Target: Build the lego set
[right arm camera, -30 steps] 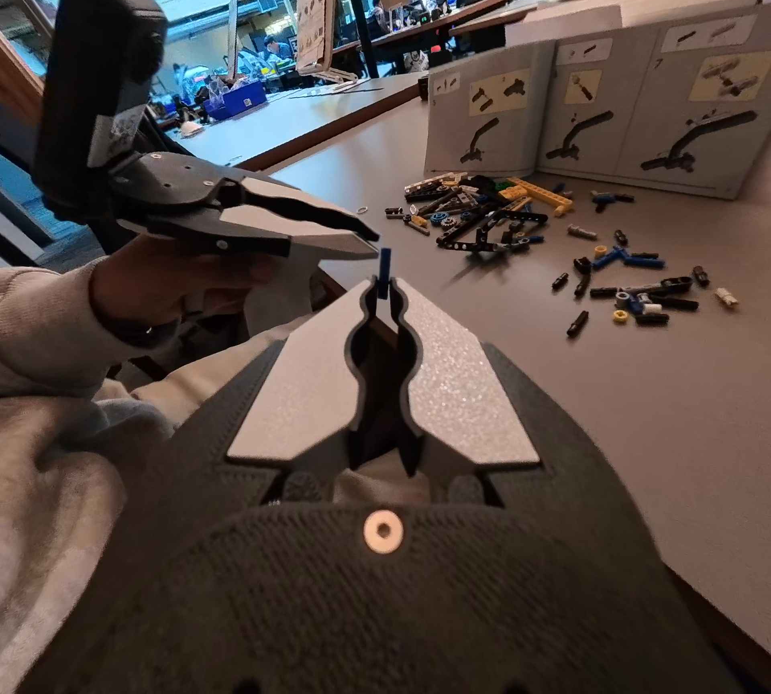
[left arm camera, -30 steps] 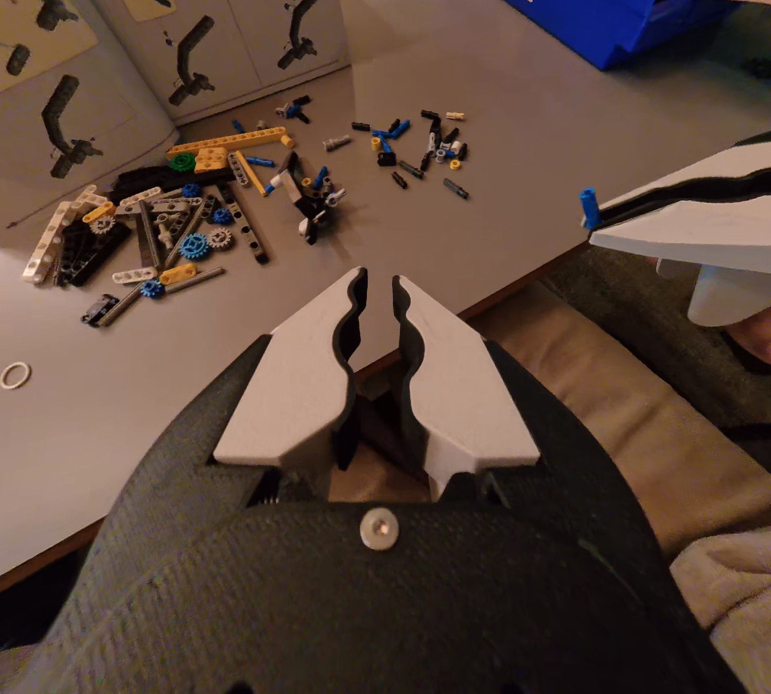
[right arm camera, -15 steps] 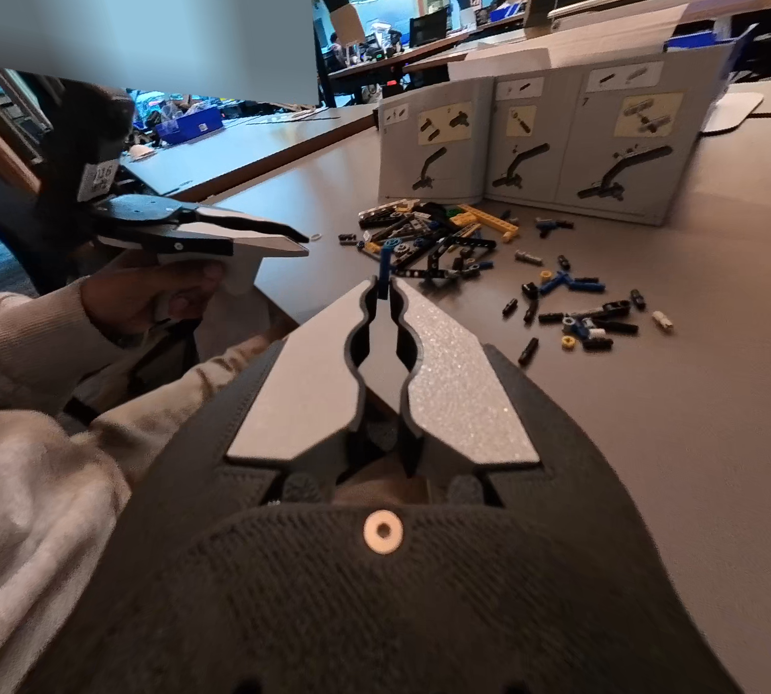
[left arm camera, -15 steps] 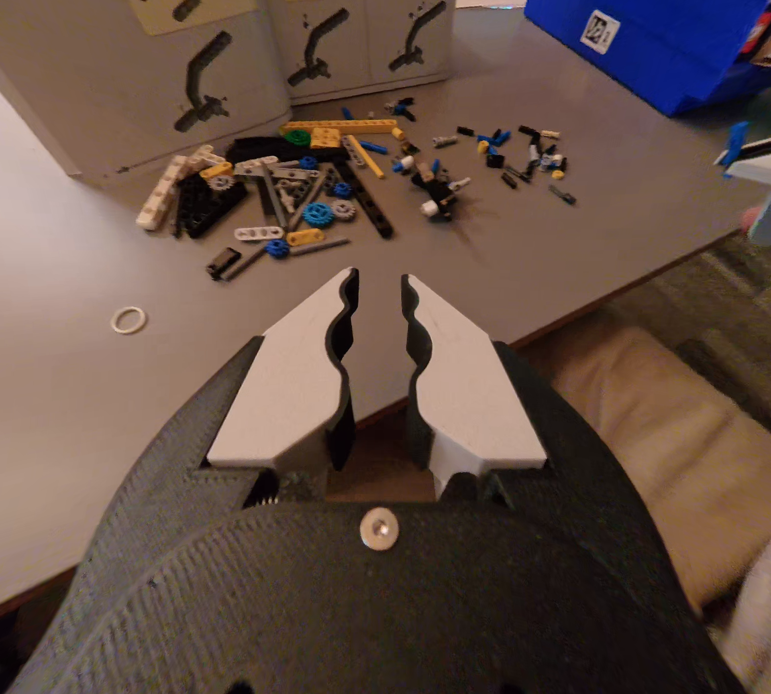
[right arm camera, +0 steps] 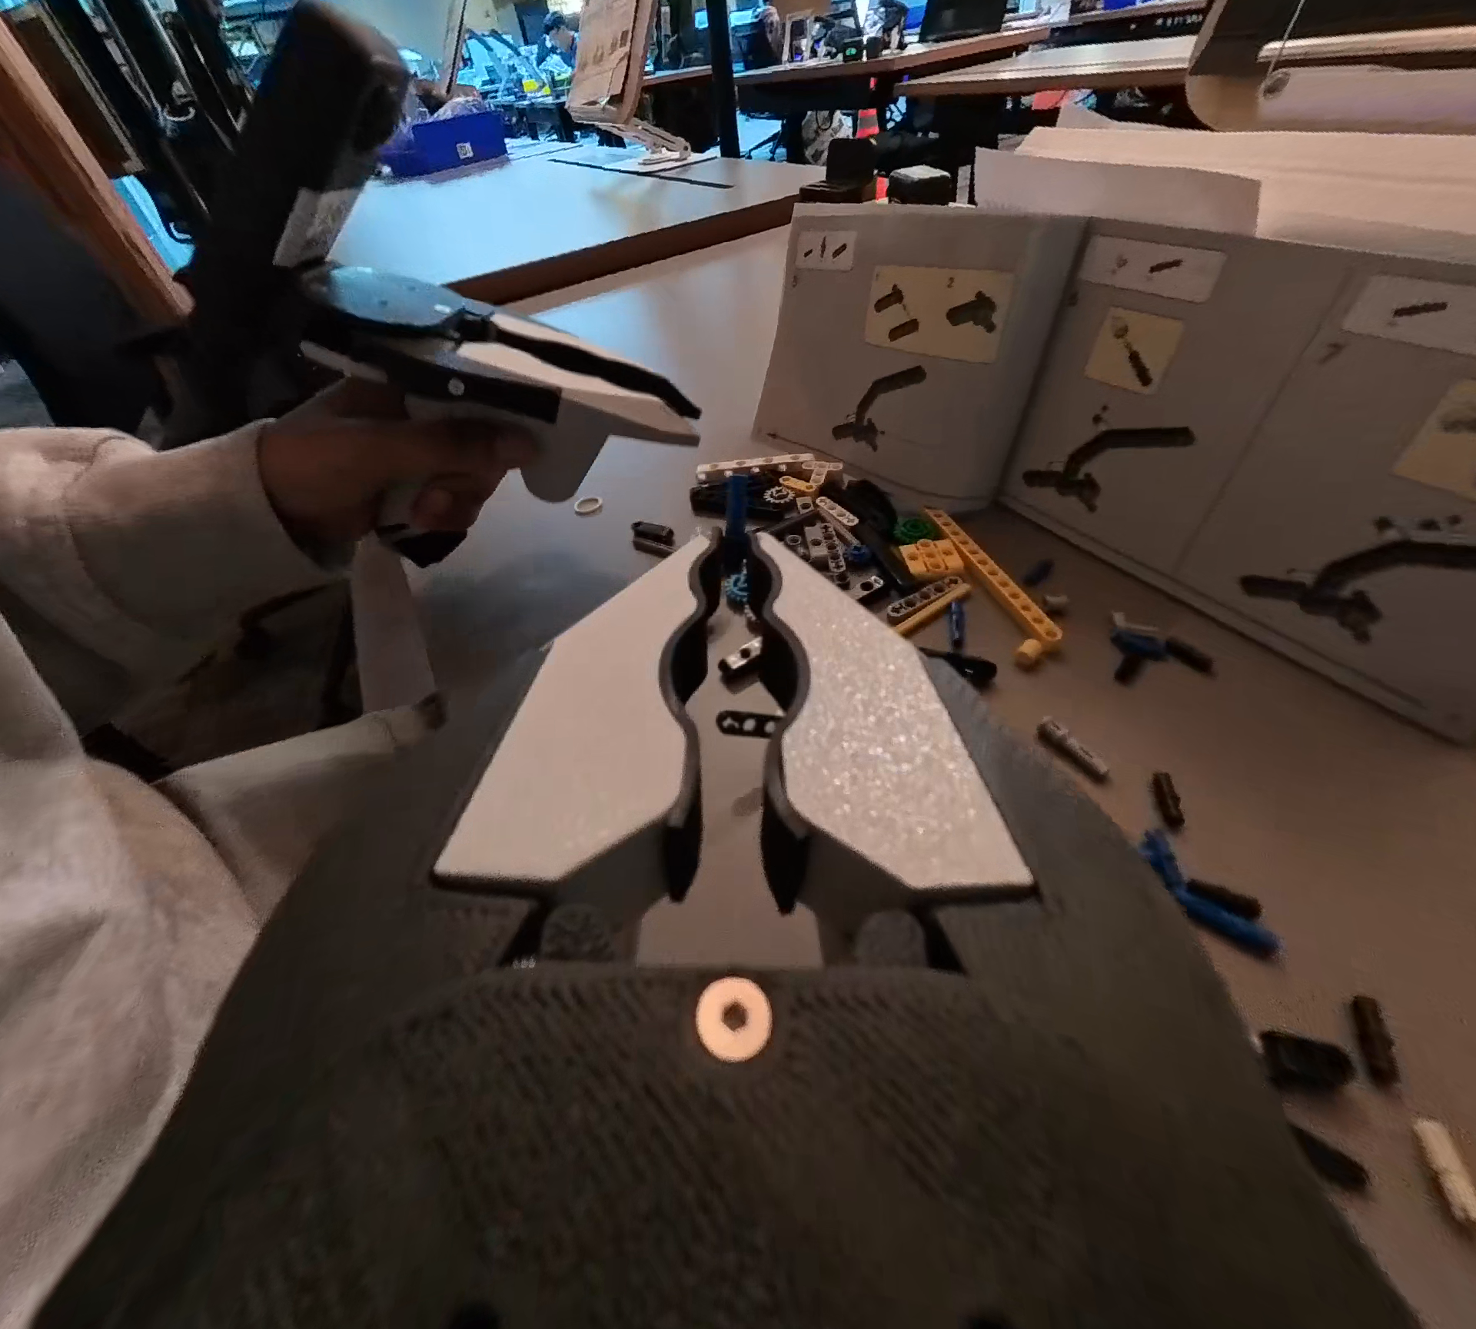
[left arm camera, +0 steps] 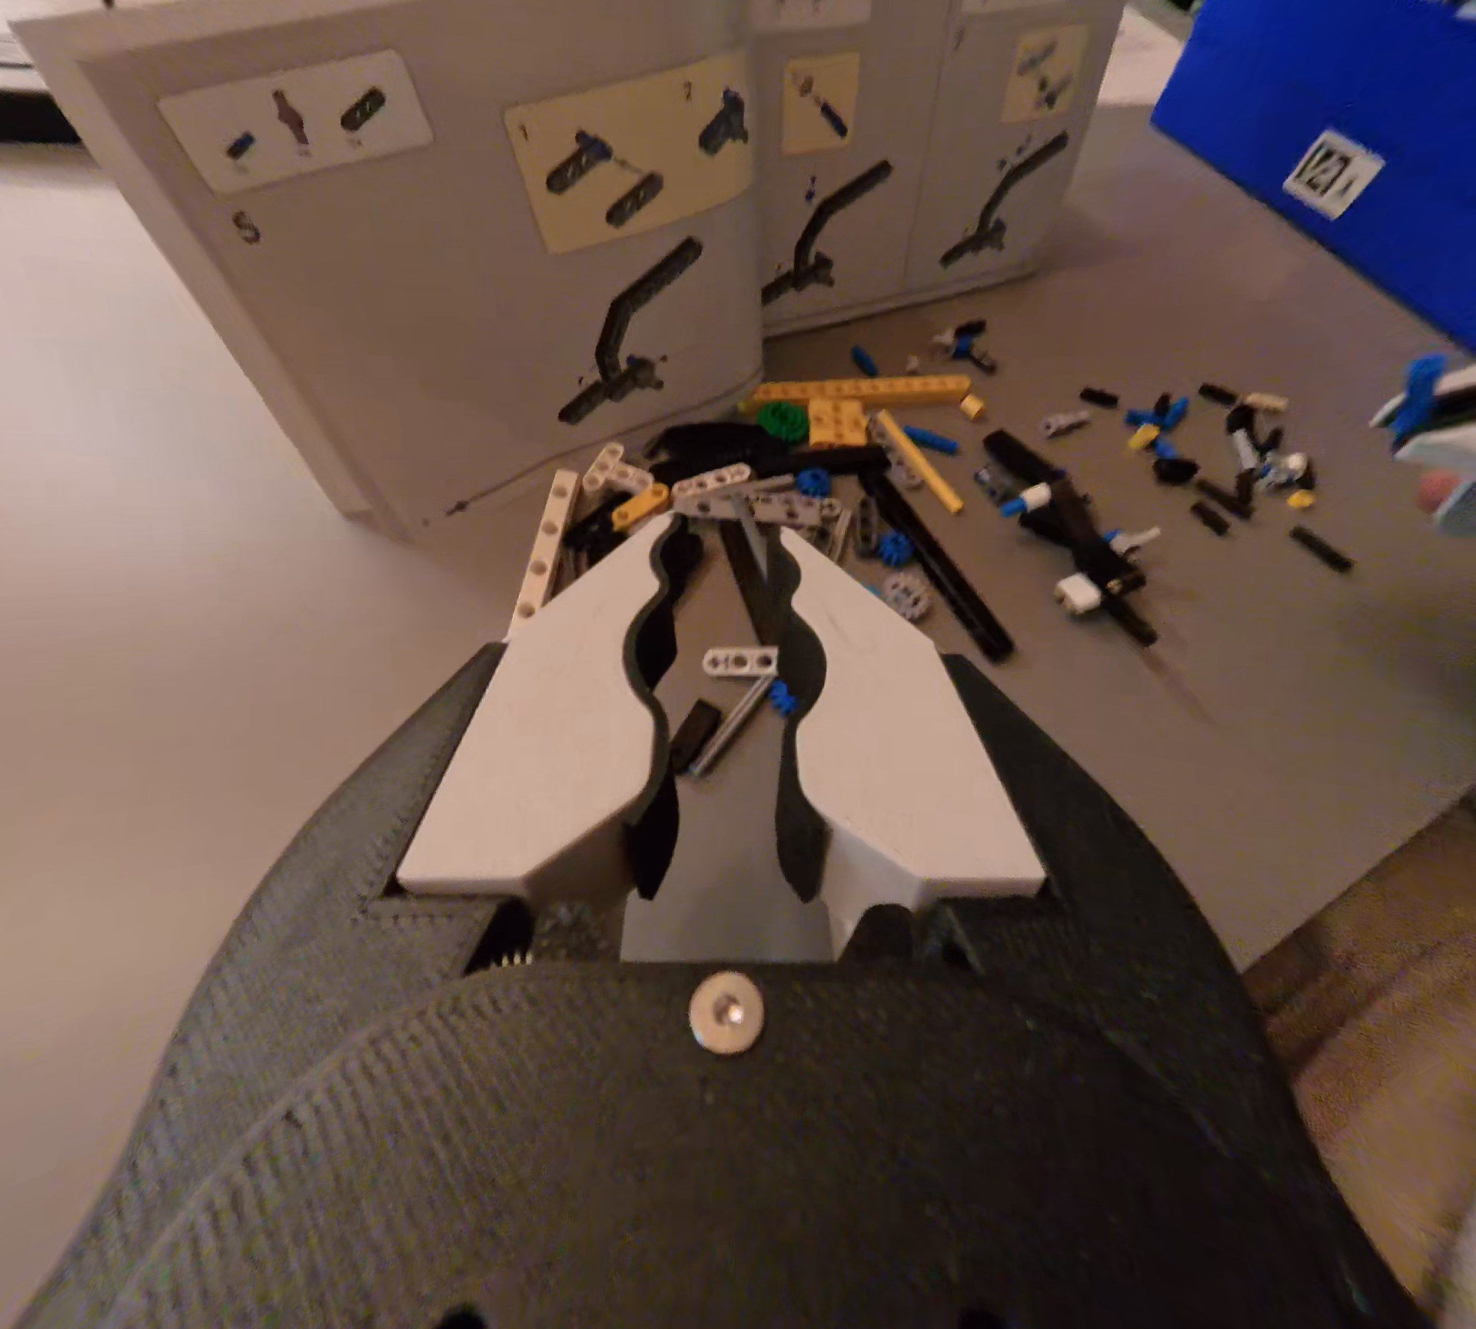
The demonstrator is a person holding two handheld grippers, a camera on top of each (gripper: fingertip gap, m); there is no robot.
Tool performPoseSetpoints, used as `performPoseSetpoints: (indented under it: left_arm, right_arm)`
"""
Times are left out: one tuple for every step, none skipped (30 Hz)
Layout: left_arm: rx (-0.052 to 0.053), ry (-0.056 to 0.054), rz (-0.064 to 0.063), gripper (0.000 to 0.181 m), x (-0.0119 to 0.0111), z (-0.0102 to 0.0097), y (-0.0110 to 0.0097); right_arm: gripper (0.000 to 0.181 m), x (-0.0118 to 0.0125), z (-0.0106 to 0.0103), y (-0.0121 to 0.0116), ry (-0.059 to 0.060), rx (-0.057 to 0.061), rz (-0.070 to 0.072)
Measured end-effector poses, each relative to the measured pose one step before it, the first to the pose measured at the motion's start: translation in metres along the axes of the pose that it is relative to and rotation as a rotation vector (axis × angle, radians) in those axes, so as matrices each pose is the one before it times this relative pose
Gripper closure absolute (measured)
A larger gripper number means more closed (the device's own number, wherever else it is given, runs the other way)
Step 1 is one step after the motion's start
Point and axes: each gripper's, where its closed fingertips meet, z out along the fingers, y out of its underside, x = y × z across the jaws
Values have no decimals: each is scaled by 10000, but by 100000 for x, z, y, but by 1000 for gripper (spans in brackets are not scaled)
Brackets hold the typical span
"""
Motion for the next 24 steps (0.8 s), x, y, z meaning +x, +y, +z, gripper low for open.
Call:
performPoseSetpoints:
  left_arm:
    - [192, 111, -71, 163, 260, 11, -597]
    - [194, 66, 20, 163, 282, -52, -491]
    - [122, 33, 76, 163, 275, -62, -321]
    - [50, 11, 86, 162, 261, -33, -144]
    - [-27, 14, 49, 162, 301, 30, 44]
    - [-109, 69, -6, 162, 408, 77, 209]
    - [-88, 139, -33, 162, 551, 64, 238]
    - [-26, 130, -41, 162, 571, 12, 212]
    - [21, 72, -29, 162, 499, -34, 178]
    - [41, 50, 1, 162, 444, -51, 188]
    - [8, 46, 18, 162, 396, -32, 244]
    - [-47, 25, 13, 162, 302, 6, 343]
    - [-60, 23, 6, 162, 240, 21, 374]
    - [-43, 40, -2, 162, 226, 14, 375]
    - [-39, 25, -17, 162, 159, 16, 352]
    - [-59, 20, -18, 162, 109, 22, 363]
    - [-79, 13, -20, 161, 16, 39, 364]
    - [-75, 6, -26, 162, -43, 32, 322]
    - [-67, 14, -36, 162, -109, 47, 292]
    - [-78, 27, -82, 162, -154, 88, 277]
    - [-113, 132, -198, 162, -31, 70, 172]
    - [13, 171, -193, 161, 37, 1, -44]
    - [88, 99, -154, 161, -18, -62, -124]
    - [90, 46, -111, 161, -67, -98, -111]
  right_arm:
    - [178, 19, 1, 62, -66, 17, -80]
    - [178, -5, -31, 87, -68, 9, -30]
    - [178, -48, -47, 37, -75, 10, 14]
    - [178, -93, -58, -56, -85, 12, 42]
    - [178, -78, -87, -91, -70, -4, 44]
    - [178, -35, -135, -97, -31, -7, 22]
    - [179, -5, -180, -135, 4, 31, -15]
    - [178, -15, -220, -151, 21, 51, -40]
    - [178, -27, -226, -104, 26, 25, -48]
    - [178, -34, -208, -29, 32, -18, -49]
    - [178, -46, -190, 18, 45, -21, -55]
    - [178, -67, -164, 54, 41, -12, -47]
    - [178, -130, -117, 109, 8, -28, -20]
    - [178, -154, -71, 140, -23, -36, 3]
    - [178, -169, -18, 135, -34, -31, 20]
    - [178, -150, 15, 151, -36, -26, 38]
    - [178, -104, 53, 162, -39, -28, 57]
    - [178, -50, 87, 193, -31, -29, 62]
    - [178, 43, 111, 260, 5, -46, 39]
    - [178, 182, 133, 378, 58, -105, 0]
    - [178, 191, 139, 397, 66, -145, -28]
    - [178, 154, 123, 296, 51, -120, -34]
    - [178, 110, 71, 132, 41, -46, -24]
    - [178, 71, 63, 66, 26, -9, 3]
